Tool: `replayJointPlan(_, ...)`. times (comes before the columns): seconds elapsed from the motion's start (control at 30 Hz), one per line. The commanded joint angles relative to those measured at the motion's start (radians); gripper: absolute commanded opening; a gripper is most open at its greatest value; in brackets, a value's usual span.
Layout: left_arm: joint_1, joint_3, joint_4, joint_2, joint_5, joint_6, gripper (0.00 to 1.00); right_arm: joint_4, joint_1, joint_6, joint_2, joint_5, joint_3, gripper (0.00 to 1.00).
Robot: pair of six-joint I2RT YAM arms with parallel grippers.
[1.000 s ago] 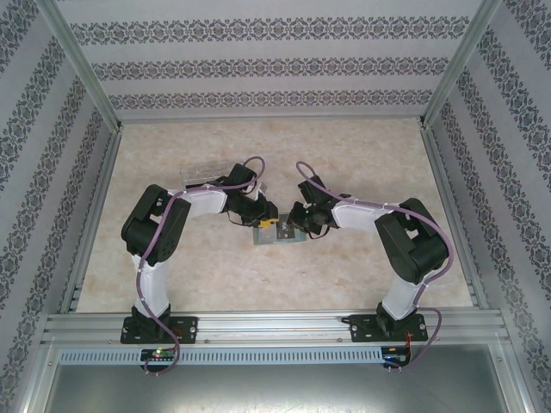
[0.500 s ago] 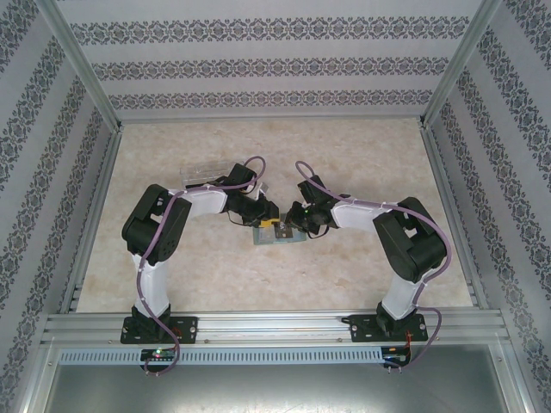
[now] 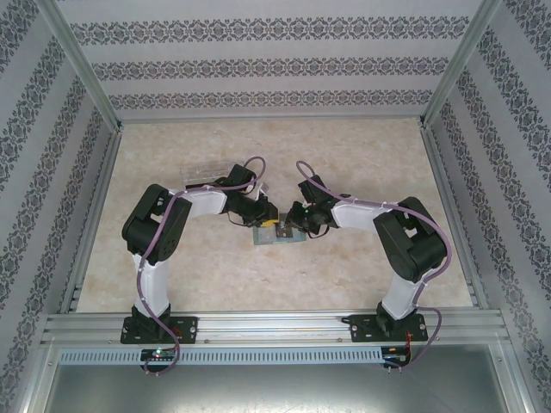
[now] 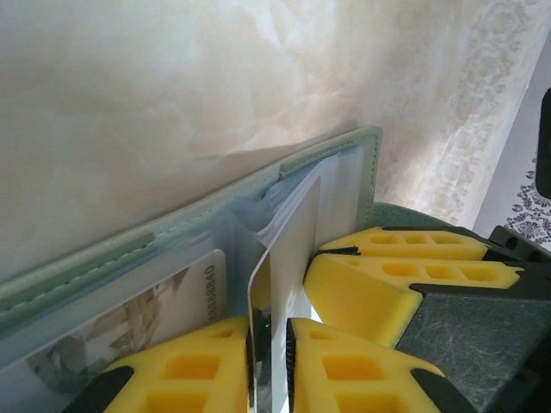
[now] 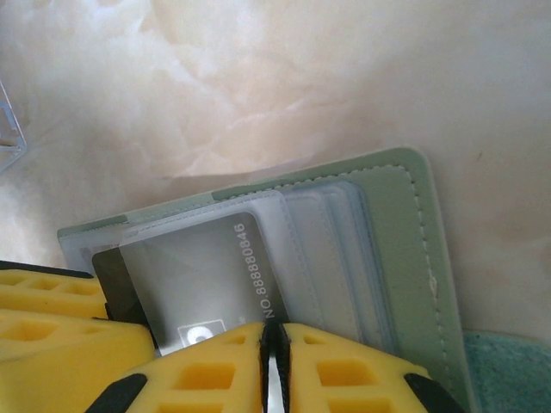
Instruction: Take the credit cards out of the card holder
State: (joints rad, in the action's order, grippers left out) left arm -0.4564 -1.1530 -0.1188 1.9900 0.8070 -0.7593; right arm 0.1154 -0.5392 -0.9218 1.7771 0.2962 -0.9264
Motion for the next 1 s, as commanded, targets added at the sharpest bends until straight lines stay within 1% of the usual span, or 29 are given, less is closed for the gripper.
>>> replayJointPlan(0.0, 0.011, 0.029, 0.075, -0.045, 0.055, 0.021, 0.14, 0.111, -0.002, -0.002, 0.036, -0.07, 0.021, 0.16)
replayJointPlan(0.1, 0.028, 0.069, 0.141, -0.056, 0.085, -0.003, 0.09, 0.124, -0.004, -0.018, 0.031, -0.095, 0.023, 0.16)
replayJointPlan(0.2, 0.044, 0.094, 0.163, -0.066, 0.101, -0.001, 0.03, 0.116, -0.004, -0.03, 0.017, -0.113, 0.037, 0.15)
replayJointPlan(0.27, 0.051, 0.104, 0.158, -0.076, 0.101, 0.006, 0.0, 0.126, -0.007, -0.025, 0.019, -0.112, 0.029, 0.15)
replayJointPlan(0.47, 0.082, 0.121, 0.05, -0.136, 0.053, 0.066, 0.0, 0.135, -0.008, -0.019, 0.004, -0.115, 0.013, 0.17)
replayJointPlan(0.53, 0.085, 0.119, -0.013, -0.186, 0.002, 0.107, 0.0, 0.106, -0.008, 0.011, -0.018, -0.092, 0.012, 0.16)
replayJointPlan(0.57, 0.085, 0.113, -0.046, -0.213, -0.021, 0.126, 0.0, 0.092, -0.01, 0.035, -0.038, -0.087, 0.012, 0.17)
replayJointPlan(0.6, 0.085, 0.104, -0.084, -0.233, -0.043, 0.147, 0.0, 0.088, -0.01, 0.057, -0.058, -0.087, 0.011, 0.19)
replayJointPlan(0.7, 0.086, 0.06, -0.208, -0.288, -0.11, 0.214, 0.0, 0.084, -0.004, 0.123, -0.132, -0.077, -0.005, 0.29)
replayJointPlan(0.8, 0.087, 0.022, -0.287, -0.335, -0.149, 0.258, 0.0, 0.063, 0.003, 0.169, -0.221, -0.055, -0.017, 0.44)
replayJointPlan(0.87, 0.092, 0.001, -0.304, -0.366, -0.142, 0.27, 0.0, 0.031, 0.013, 0.189, -0.268, -0.003, -0.021, 0.57)
replayJointPlan(0.97, 0.11, -0.023, -0.283, -0.396, -0.057, 0.253, 0.0, -0.043, 0.032, 0.196, -0.308, 0.098, -0.018, 0.68)
